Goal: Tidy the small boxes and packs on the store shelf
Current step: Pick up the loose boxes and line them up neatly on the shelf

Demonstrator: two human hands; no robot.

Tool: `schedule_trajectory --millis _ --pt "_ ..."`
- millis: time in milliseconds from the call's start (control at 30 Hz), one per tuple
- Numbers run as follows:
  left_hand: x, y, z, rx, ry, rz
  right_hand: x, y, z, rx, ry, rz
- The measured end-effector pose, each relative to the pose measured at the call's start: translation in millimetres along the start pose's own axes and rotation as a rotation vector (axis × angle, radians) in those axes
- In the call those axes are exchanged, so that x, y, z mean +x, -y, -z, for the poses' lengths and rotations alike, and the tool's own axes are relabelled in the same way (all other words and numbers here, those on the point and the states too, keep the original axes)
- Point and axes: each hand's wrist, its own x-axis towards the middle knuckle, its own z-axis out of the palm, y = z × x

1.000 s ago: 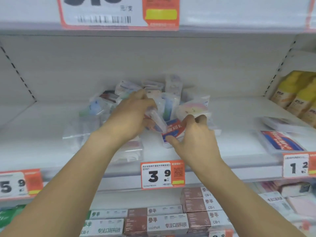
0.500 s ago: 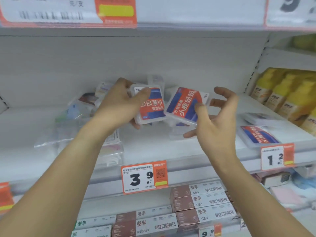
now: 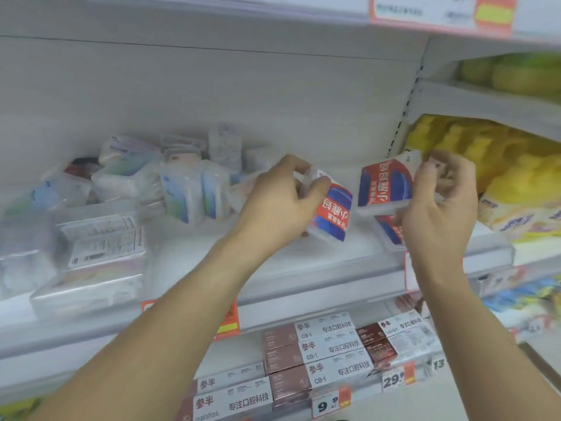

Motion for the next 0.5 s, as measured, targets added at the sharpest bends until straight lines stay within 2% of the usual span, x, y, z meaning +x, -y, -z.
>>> schedule_trajectory --millis 133,267,500 --pt "4.3 -1.5 -36.3 -0.158 0.071 0.137 23.4 -34.2 30.0 -0.109 -0.072 -0.022" --pt "5.2 -4.8 -64.5 -0.343 0.181 0.252 27.7 -59.3 51.4 -0.058 -0.072 -0.114" --pt "7.8 -0.2 -97.3 -0.372 0.122 0.254 32.2 -58.2 59.3 -0.116 -0.050 -0.100"
